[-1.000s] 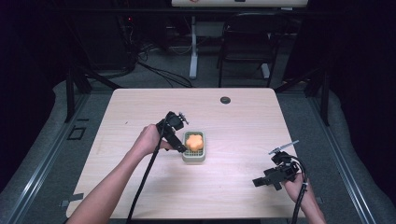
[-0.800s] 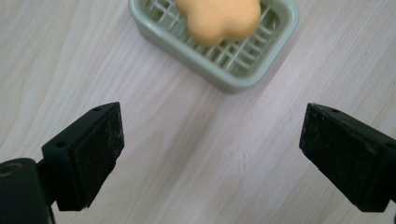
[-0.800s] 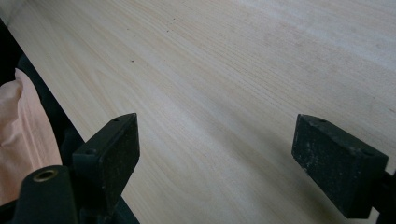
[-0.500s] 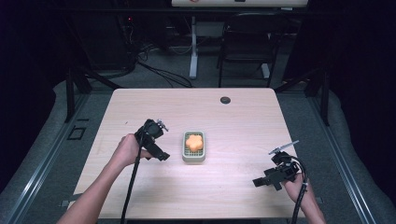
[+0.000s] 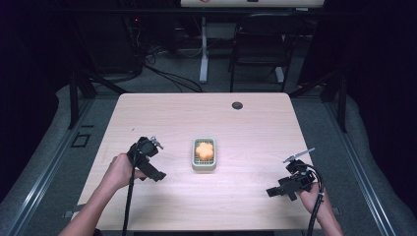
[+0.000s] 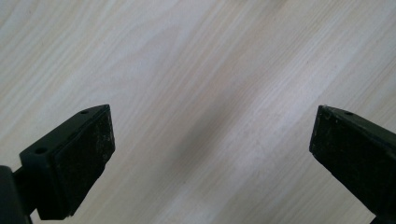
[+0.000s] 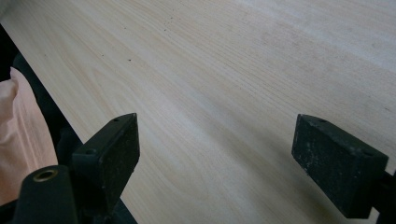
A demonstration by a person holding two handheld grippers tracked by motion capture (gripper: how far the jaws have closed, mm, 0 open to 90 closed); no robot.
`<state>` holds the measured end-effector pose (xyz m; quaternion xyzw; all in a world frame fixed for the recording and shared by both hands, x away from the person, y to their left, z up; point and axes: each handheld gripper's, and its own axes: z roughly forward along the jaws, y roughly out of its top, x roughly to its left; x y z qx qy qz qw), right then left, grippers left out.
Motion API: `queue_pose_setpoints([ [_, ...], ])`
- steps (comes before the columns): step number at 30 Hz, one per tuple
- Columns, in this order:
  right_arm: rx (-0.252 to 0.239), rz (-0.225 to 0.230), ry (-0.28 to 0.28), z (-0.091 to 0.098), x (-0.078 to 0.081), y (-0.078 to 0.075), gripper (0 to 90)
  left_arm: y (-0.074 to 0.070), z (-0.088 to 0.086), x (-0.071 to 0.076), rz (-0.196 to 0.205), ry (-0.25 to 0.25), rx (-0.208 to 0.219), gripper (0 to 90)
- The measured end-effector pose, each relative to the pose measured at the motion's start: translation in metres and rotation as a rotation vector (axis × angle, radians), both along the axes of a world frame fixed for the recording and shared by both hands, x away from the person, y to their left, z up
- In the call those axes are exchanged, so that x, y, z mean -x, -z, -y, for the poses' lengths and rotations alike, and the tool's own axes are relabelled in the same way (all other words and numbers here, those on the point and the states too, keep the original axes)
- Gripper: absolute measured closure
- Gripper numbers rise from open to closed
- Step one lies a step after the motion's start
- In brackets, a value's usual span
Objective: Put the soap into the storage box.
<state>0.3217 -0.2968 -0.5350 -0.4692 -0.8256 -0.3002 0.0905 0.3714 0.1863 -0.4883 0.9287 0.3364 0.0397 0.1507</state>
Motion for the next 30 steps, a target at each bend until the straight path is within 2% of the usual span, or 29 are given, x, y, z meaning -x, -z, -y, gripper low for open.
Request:
queue_pose_setpoints([
  [1,-0.001,0.001,0.001,0.0,0.0,0.0,14.9,0.001,-0.003,0.002,-0.002,-0.003,-0.001,0.4],
  [3,0.018,-0.007,-0.033,0.002,-0.001,-0.002,14.9,0.003,-0.008,0.006,-0.009,-0.009,-0.005,0.3],
  [5,0.013,-0.003,-0.023,0.001,-0.001,-0.001,14.9,0.006,-0.013,0.01,-0.012,-0.015,-0.005,0.3],
  [6,0.002,0.0,0.006,0.0,0.001,0.0,14.9,0.007,-0.015,0.012,-0.015,-0.022,-0.004,0.3],
  [10,0.017,-0.008,-0.031,0.001,-0.001,-0.001,14.9,0.011,-0.022,0.019,-0.027,-0.027,-0.005,0.3],
  [15,0.014,-0.008,-0.021,0.001,-0.001,-0.001,14.9,0.016,-0.028,0.027,-0.036,-0.037,-0.005,0.3],
  [22,0.018,0.0,-0.014,0.0,0.001,-0.002,14.9,0.027,-0.035,0.037,-0.051,-0.046,0.01,0.2],
  [24,0.027,0.001,-0.026,0.0,0.0,-0.002,14.9,0.03,-0.036,0.039,-0.048,-0.053,0.017,0.2],
  [28,0.017,0.0,-0.012,-0.002,0.001,-0.002,14.9,0.037,-0.041,0.043,-0.056,-0.067,0.032,0.2],
  [30,0.017,0.001,-0.014,-0.002,0.001,-0.002,14.9,0.041,-0.042,0.045,-0.066,-0.057,0.043,0.1],
])
